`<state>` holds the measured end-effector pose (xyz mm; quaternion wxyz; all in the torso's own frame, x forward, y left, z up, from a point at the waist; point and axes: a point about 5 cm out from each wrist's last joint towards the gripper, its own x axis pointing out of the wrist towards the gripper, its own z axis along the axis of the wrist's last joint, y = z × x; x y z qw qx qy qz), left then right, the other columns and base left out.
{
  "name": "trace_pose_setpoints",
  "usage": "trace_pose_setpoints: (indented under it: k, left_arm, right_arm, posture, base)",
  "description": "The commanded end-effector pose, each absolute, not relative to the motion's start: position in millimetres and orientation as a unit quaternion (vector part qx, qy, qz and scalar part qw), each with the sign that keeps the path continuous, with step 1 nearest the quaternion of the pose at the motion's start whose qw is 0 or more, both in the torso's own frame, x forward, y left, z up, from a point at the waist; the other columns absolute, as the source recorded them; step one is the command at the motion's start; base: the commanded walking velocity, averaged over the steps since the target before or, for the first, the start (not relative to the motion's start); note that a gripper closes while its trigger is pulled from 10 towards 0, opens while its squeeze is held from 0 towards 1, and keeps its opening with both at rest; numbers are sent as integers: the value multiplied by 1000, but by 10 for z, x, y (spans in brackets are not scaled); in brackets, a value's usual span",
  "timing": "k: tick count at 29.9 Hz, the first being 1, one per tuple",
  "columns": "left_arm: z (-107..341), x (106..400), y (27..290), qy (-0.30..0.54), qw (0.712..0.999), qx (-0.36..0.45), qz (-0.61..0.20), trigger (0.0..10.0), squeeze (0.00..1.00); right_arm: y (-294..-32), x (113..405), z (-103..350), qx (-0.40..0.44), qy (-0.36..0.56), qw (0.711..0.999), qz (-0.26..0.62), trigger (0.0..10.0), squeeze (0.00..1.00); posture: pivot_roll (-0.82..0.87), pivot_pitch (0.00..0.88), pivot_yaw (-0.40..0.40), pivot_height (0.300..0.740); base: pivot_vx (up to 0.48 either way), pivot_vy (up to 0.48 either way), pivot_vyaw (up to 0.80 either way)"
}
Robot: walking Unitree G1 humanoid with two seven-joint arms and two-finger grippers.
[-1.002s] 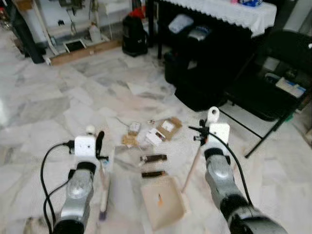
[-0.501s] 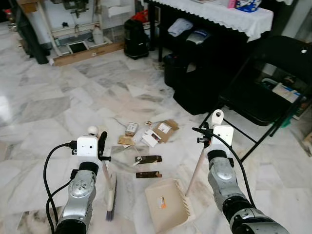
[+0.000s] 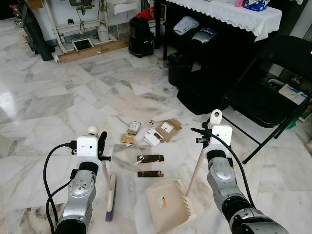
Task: Sweep floor
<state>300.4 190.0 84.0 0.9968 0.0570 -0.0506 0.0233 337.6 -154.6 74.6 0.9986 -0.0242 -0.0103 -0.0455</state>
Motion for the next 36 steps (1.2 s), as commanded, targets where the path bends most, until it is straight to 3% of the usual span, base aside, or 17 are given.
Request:
trace_pose_setpoints:
  k: [1, 26, 36]
  left_arm:
    - [910, 3027, 1929, -67, 996, 57, 27, 10000, 0]
    - [928, 3039, 1936, -70, 995, 59, 24, 10000, 0]
    - [926, 3036, 1934, -70, 995, 58, 26, 10000, 0]
  right_arm:
    - [-1520, 3433, 874, -20, -40, 998, -43, 10000, 0]
    - [-1497, 3432, 866, -15, -38, 998, -43, 10000, 0]
    - [-1510, 3434, 872, -13, -40, 998, -47, 10000, 0]
  posture:
    - [80, 47, -16, 740]
    - [83, 32, -11, 740]
    - [83, 40, -13, 740]
  base:
    - [0, 0, 0]
    - [285, 0, 0]
    - [331, 0, -433]
